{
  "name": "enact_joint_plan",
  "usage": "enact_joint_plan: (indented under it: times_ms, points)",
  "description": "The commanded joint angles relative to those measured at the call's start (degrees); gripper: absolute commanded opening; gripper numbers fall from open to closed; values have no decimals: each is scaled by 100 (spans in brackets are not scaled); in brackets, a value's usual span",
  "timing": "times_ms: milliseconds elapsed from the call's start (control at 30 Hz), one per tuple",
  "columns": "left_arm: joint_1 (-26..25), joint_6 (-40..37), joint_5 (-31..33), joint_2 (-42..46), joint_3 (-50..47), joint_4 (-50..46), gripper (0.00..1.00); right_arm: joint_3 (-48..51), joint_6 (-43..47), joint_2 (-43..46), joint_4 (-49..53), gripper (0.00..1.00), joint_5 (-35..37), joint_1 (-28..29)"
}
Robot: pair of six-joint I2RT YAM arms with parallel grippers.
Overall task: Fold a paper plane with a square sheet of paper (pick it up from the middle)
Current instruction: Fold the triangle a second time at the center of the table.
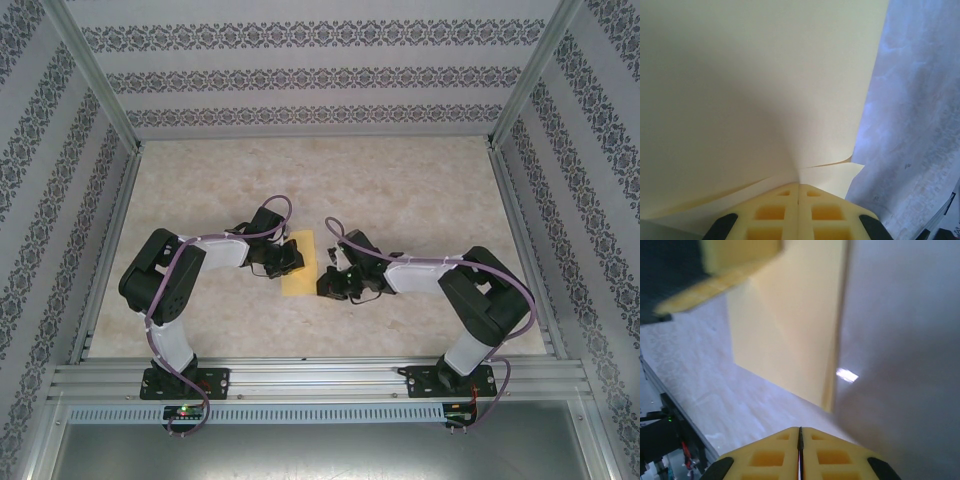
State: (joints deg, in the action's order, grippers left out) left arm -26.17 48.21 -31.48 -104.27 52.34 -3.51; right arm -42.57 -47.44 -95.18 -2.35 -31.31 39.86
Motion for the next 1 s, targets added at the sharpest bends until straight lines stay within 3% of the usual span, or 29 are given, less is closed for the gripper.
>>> enact_joint_plan:
  times_ms: [0, 267, 767, 967]
  points:
    - [42, -136, 439, -251, -157, -275, 0, -484, 127, -218, 102, 11, -32, -65]
    - [41, -214, 384, -190, -141, -318, 1, -920, 159, -1246, 172, 11, -55, -109]
    - [24, -426, 412, 719, 222, -941, 11, -309, -421, -1194, -369, 3, 181, 62]
    - [-10, -134, 404, 1153, -87, -759, 11, -285, -584, -1221, -538, 2, 270, 137]
